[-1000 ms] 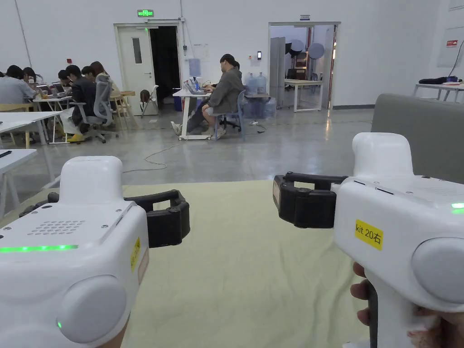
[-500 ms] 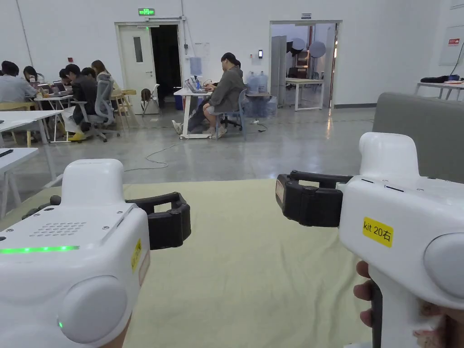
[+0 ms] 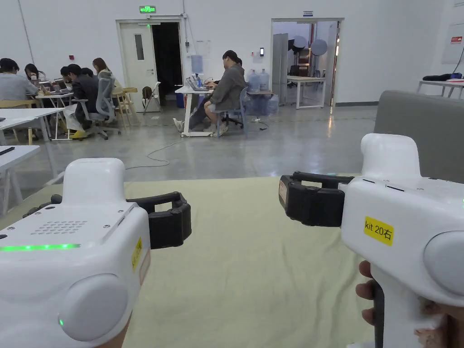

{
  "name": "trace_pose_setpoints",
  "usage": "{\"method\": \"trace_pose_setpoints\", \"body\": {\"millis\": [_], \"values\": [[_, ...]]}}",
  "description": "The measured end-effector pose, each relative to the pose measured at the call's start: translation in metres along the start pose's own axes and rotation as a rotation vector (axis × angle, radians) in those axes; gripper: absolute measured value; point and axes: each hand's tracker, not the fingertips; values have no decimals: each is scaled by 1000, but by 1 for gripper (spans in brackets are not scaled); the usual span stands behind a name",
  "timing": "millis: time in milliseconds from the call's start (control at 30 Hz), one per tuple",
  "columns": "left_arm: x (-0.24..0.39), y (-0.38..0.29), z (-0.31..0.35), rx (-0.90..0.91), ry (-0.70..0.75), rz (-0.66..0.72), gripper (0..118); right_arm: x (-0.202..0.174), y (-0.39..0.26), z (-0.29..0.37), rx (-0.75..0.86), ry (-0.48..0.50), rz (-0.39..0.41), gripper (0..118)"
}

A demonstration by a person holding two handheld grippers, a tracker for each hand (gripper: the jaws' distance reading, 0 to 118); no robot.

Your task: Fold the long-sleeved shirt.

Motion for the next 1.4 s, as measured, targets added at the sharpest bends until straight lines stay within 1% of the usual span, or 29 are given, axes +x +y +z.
{"method": "trace_pose_setpoints", "body": {"millis": [300,533,700,1133,1200,1300,1400], "values": [[0,0,-1,-5,-6,-2,118,1,-1,1,27,-23,-3,118],[-1,-1,-4,-12,-6,-5,118,1,-1,-3,10,-32,9,118],[-2,-2,-7,-25,5,-15,118,3,-2,-8,-32,-5,-30,118],[-2,-8,-7,-29,11,-14,118,2,-9,-11,-44,-30,-29,118],[-2,-9,-7,-22,28,-20,118,1,-10,-11,-57,-48,-51,118],[-3,-10,-8,-30,23,-11,118,3,-10,-12,-55,-32,-61,118],[-4,-11,-10,-35,17,-6,118,2,-10,-12,-48,-43,-44,118]]}}
